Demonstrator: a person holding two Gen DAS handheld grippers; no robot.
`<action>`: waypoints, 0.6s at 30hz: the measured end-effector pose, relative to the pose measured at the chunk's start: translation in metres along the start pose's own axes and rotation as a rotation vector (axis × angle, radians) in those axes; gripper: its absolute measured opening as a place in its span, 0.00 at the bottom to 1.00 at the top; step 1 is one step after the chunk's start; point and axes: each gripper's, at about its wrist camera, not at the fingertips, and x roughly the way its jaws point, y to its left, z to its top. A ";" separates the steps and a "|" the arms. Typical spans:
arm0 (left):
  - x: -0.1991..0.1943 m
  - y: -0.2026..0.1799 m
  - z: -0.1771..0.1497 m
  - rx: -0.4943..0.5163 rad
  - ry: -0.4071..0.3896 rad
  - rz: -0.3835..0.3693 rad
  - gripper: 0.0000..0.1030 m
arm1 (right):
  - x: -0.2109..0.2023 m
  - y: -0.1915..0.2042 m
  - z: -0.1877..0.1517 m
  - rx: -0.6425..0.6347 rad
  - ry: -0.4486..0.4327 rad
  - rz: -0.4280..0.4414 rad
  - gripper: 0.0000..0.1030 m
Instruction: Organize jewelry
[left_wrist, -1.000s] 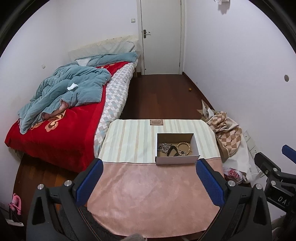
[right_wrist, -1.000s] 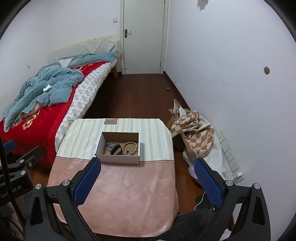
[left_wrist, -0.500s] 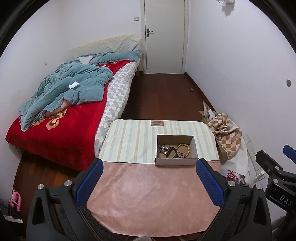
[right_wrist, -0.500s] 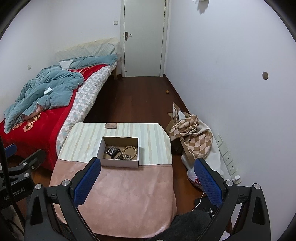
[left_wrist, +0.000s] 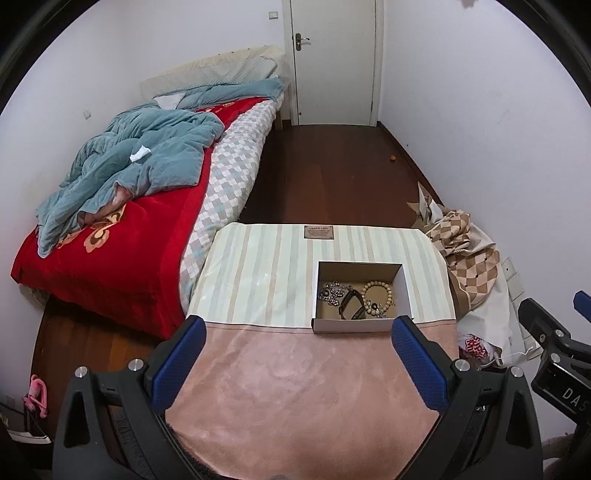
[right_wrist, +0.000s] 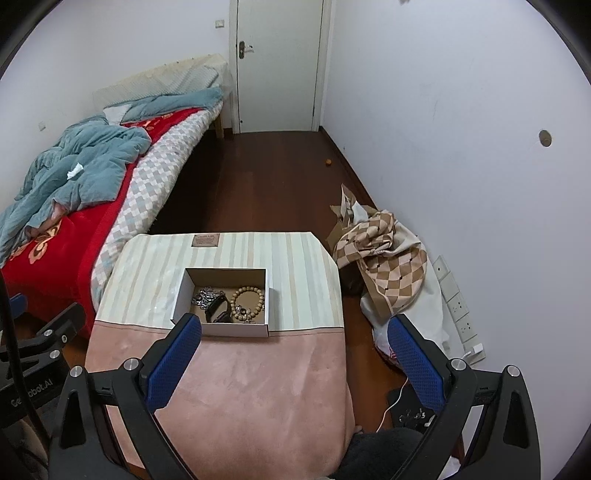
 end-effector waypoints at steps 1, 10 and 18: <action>0.003 -0.001 0.001 0.002 0.002 0.005 1.00 | 0.005 0.000 0.001 0.003 0.004 0.003 0.99; 0.032 -0.006 0.003 0.004 0.049 0.022 1.00 | 0.040 0.009 0.006 -0.002 0.045 0.004 1.00; 0.038 -0.010 -0.001 0.017 0.064 0.012 1.00 | 0.056 0.009 -0.002 0.000 0.082 0.005 1.00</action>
